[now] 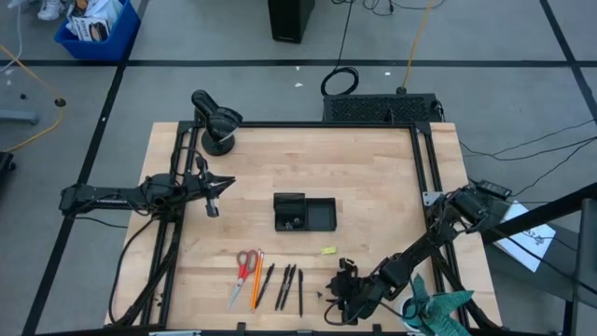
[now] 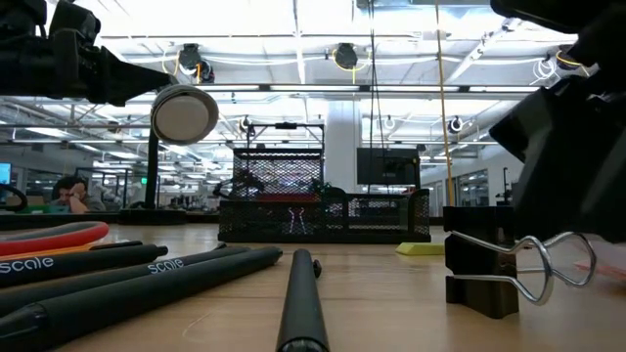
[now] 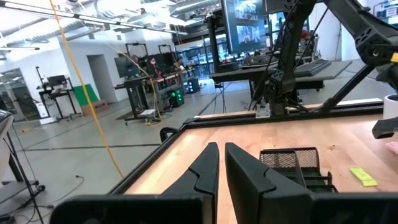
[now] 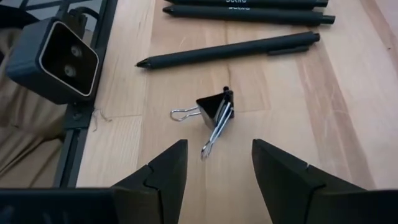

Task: Pick and place office supplies into organizer
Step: Put the binder clip into the black desk organizer

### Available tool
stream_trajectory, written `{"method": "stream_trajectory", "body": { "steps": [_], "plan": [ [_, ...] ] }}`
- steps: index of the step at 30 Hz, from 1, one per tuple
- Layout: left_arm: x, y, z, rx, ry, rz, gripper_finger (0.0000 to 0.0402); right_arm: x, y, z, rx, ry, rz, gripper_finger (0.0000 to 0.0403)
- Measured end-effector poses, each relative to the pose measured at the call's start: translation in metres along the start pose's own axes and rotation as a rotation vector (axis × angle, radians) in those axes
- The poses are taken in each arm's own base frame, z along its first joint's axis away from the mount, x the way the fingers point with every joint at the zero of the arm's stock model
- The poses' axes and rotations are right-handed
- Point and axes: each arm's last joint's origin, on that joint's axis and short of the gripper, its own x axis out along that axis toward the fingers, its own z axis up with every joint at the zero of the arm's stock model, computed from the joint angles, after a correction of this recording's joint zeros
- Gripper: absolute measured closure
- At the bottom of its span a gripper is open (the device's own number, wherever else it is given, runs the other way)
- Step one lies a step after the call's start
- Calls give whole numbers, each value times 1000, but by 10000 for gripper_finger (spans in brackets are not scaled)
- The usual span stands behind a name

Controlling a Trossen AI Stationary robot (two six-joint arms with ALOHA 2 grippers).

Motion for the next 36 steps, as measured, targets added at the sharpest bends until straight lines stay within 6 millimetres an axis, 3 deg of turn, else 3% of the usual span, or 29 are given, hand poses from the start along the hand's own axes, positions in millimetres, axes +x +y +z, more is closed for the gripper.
{"method": "stream_trajectory", "body": {
  "steps": [6, 13, 26, 36],
  "plan": [
    [0, 0, 0, -2, 0, 0, 366, 0, 0, 0, -4, -10, -12, 232],
    [0, 0, 0, -9, 0, 0, 366, 15, -1, -10, -11, 2, -7, 232],
    [0, 0, 0, -23, -1, 0, 366, 16, -3, -8, -23, -3, -8, 234],
    [0, 0, 0, -23, -1, 0, 366, 17, -4, -7, -50, -4, -10, 306]
  ]
}}
